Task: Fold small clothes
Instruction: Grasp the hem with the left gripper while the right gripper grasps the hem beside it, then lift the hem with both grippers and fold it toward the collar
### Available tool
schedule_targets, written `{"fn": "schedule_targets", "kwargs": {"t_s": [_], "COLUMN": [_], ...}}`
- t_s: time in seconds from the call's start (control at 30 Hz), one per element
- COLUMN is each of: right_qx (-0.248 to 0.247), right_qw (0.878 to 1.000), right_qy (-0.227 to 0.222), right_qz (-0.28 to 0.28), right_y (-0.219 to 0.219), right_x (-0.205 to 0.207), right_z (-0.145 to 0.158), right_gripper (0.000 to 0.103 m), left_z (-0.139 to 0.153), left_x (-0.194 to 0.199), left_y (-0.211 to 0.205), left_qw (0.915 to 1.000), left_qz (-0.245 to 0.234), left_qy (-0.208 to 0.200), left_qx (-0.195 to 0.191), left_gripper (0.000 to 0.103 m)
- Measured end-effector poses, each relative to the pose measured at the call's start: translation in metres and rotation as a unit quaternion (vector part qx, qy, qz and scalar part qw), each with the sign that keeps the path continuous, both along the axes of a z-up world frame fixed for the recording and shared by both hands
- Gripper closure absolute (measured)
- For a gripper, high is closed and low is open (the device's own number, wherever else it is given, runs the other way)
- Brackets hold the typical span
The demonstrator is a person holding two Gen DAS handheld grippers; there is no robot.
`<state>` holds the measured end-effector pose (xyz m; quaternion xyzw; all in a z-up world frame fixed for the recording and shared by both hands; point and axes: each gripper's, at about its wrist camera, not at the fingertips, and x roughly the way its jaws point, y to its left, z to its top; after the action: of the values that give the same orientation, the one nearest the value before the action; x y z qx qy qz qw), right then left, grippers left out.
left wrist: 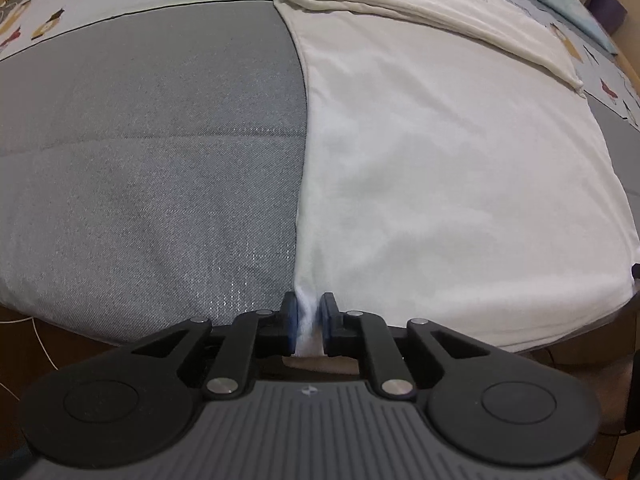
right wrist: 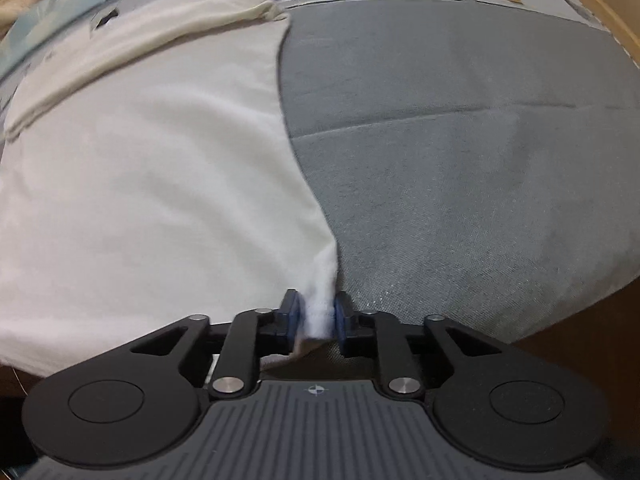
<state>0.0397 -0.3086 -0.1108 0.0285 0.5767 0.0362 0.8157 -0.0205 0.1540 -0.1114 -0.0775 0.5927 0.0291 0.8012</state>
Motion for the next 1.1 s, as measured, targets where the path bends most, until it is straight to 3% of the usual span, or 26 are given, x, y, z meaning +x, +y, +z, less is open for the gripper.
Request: {"fn": "schedule_targets", "kwargs": {"t_s": [0.07, 0.17, 0.3, 0.4, 0.57, 0.7, 0.97, 1.03, 1.1], "right_qx": [-0.007, 0.003, 0.015, 0.006, -0.005, 0.013, 0.069, 0.080, 0.098], "right_qw": [1.000, 1.000, 1.000, 1.000, 0.999, 1.000, 0.991, 0.988, 0.984], "right_qy": [-0.003, -0.010, -0.022, -0.003, -0.008, -0.016, -0.111, -0.131, -0.151], "right_qz": [0.017, 0.027, 0.017, 0.006, 0.032, 0.021, 0.008, 0.011, 0.008], "right_y": [0.006, 0.011, 0.008, 0.006, 0.014, 0.007, -0.002, -0.005, -0.008], "right_x": [-0.001, -0.002, -0.002, 0.001, -0.001, -0.001, -0.015, -0.020, -0.029], "right_z": [0.001, 0.000, 0.005, -0.002, -0.004, -0.001, 0.043, 0.058, 0.078], "right_gripper": [0.077, 0.092, 0.092, 0.088, 0.082, 0.091, 0.093, 0.093, 0.093], "left_z": [0.001, 0.006, 0.011, 0.008, 0.008, 0.013, 0.047, 0.060, 0.078], "left_x": [0.000, -0.002, -0.007, -0.006, -0.003, -0.003, -0.015, -0.020, -0.031], "left_y": [0.000, 0.002, 0.005, 0.003, 0.002, 0.002, -0.010, -0.008, -0.001], "left_qw": [1.0000, 0.9999, 0.9999, 1.0000, 1.0000, 0.9998, 0.9966, 0.9958, 0.9931], "left_qz": [0.000, 0.002, 0.007, 0.002, -0.001, 0.004, -0.011, -0.001, 0.024], "left_qy": [-0.002, -0.011, -0.011, 0.000, -0.002, -0.014, -0.075, -0.091, -0.108], "left_qx": [-0.001, -0.002, -0.009, -0.007, 0.000, 0.010, 0.032, 0.014, -0.039], "left_gripper": [0.095, 0.097, 0.096, 0.096, 0.095, 0.097, 0.098, 0.098, 0.099]}}
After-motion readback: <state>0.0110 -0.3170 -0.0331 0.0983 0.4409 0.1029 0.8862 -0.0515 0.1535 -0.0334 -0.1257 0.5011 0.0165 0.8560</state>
